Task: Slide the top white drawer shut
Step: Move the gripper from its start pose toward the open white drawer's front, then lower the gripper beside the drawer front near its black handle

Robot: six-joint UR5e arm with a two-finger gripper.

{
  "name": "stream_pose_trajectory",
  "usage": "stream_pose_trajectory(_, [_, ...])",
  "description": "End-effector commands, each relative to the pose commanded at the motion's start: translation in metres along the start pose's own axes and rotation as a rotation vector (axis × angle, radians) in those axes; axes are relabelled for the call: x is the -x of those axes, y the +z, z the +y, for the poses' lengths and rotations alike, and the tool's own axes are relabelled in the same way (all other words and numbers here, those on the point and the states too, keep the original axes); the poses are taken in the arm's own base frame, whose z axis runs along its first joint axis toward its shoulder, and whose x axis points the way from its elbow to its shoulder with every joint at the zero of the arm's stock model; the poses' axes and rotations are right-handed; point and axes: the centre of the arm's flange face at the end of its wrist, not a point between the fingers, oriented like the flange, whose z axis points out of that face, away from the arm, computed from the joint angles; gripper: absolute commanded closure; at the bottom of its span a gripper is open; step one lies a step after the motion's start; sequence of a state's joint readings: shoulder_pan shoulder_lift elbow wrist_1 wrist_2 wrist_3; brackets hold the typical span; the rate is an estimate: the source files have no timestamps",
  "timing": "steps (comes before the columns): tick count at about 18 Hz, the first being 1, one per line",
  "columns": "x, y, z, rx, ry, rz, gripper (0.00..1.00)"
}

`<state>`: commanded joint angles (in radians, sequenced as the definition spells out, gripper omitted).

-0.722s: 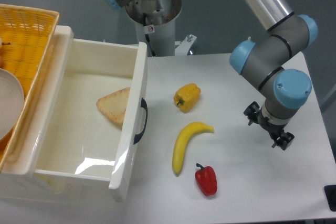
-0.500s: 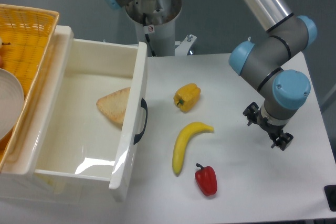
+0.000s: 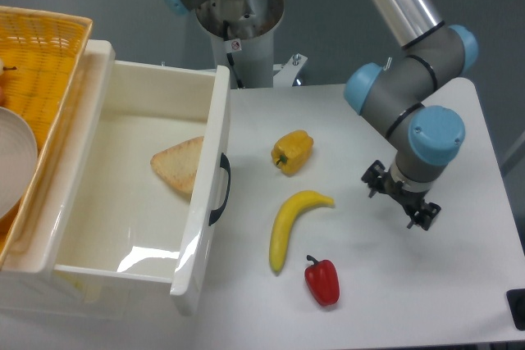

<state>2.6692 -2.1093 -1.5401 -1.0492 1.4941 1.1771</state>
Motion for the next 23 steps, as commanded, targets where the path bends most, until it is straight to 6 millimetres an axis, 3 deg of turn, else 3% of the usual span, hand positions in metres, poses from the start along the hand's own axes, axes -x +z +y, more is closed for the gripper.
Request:
stream_pose_trajectory(6, [-0.057, -0.020, -0.062, -0.041, -0.169, 0.007, 0.00])
stream_pose_trajectory(9, [-0.065, -0.023, -0.072, -0.104, -0.180, 0.050, 0.16])
stream_pose_trajectory(13, [-0.071, -0.018, -0.072, -0.102, -0.211, 0.112, 0.59])
stream_pose_trajectory(16, [-0.080, -0.033, -0.078, -0.139, -0.285, 0.136, 0.77])
stream_pose_trajectory(19, [-0.092, -0.050, -0.080, -0.153, -0.309, 0.175, 0.89])
stream_pose_trajectory(23, [-0.109, -0.078, -0.082, -0.204, -0.312, 0.239, 0.95])
